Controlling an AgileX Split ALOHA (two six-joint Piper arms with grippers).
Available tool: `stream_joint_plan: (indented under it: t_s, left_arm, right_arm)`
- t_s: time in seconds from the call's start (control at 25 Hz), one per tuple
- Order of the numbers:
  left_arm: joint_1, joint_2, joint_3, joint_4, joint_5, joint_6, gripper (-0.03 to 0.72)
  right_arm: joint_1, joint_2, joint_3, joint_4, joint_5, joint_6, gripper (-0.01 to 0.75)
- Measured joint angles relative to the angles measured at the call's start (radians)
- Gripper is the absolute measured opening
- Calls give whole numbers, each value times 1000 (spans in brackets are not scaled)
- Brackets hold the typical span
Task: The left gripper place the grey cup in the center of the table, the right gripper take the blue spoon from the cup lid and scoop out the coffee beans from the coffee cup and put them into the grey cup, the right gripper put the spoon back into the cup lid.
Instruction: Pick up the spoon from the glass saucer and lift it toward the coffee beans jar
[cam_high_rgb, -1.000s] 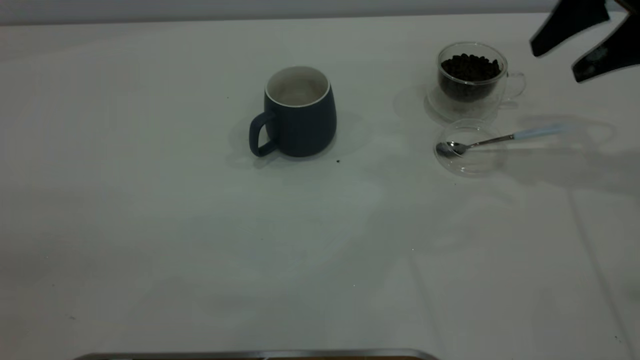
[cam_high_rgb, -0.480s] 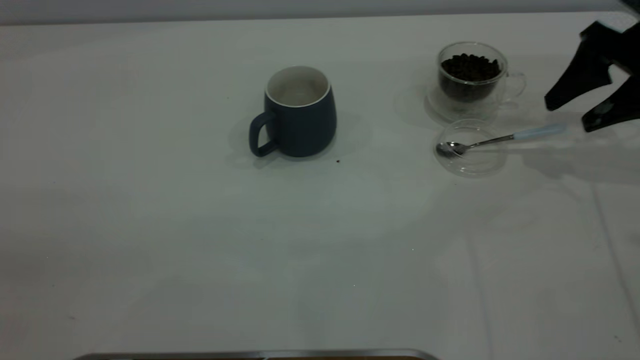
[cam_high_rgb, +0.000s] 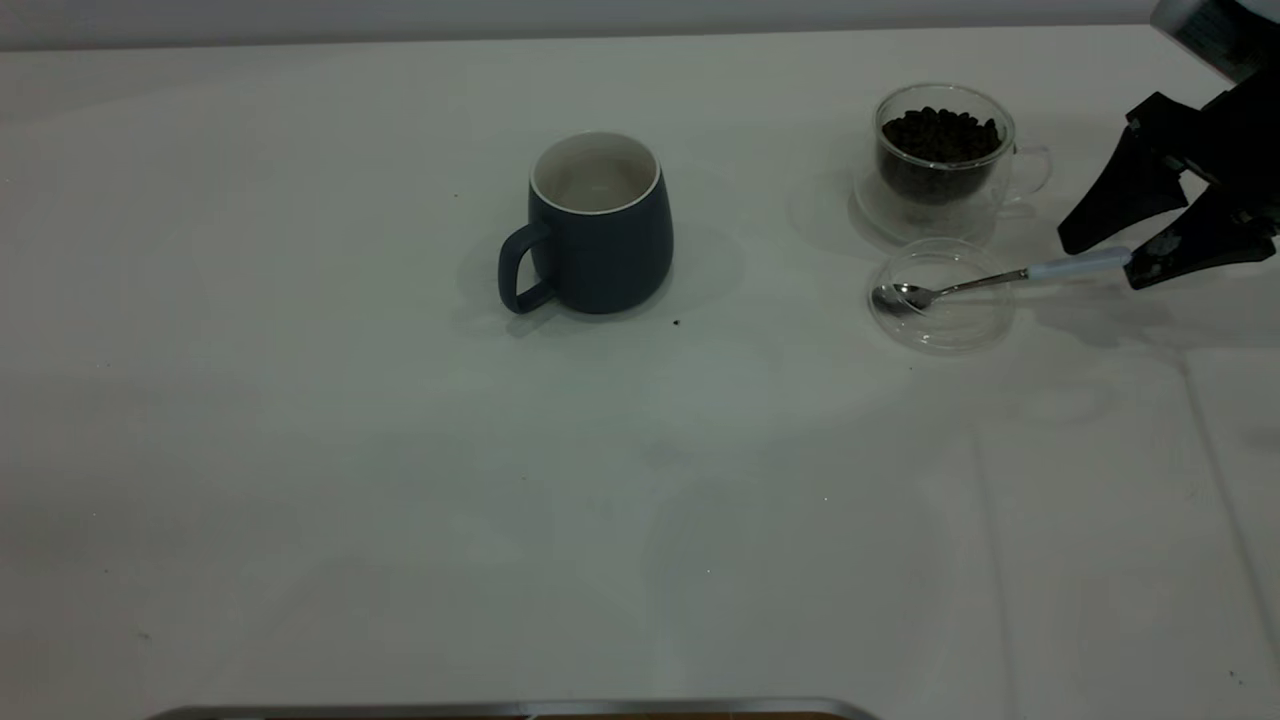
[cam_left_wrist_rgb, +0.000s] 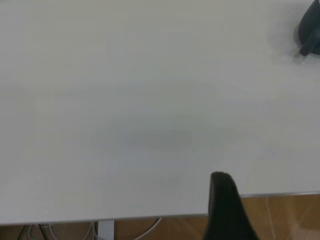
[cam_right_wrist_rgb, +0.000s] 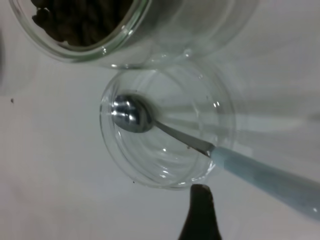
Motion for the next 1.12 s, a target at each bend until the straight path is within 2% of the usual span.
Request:
stream_joint_plan:
  t_s: [0.24,0.36,0.64,0.96,1.12]
  left_arm:
    - [0,0,0,0,0,0,514]
    - [0,0,0,0,0,0,514]
    - [0,0,0,0,0,0,514]
    - [0,0,0,0,0,-2,514]
    - [0,0,0,0,0,-1,514]
  right_arm:
    - [13,33,-8,76,14,-83,632]
    - [24,35,-8,127,15,-121,590]
    - [30,35,-9,159,45,-130,431]
    - [30,35,-10,182,104,-156,157]
    - [30,8,-10,165,146,-159,118]
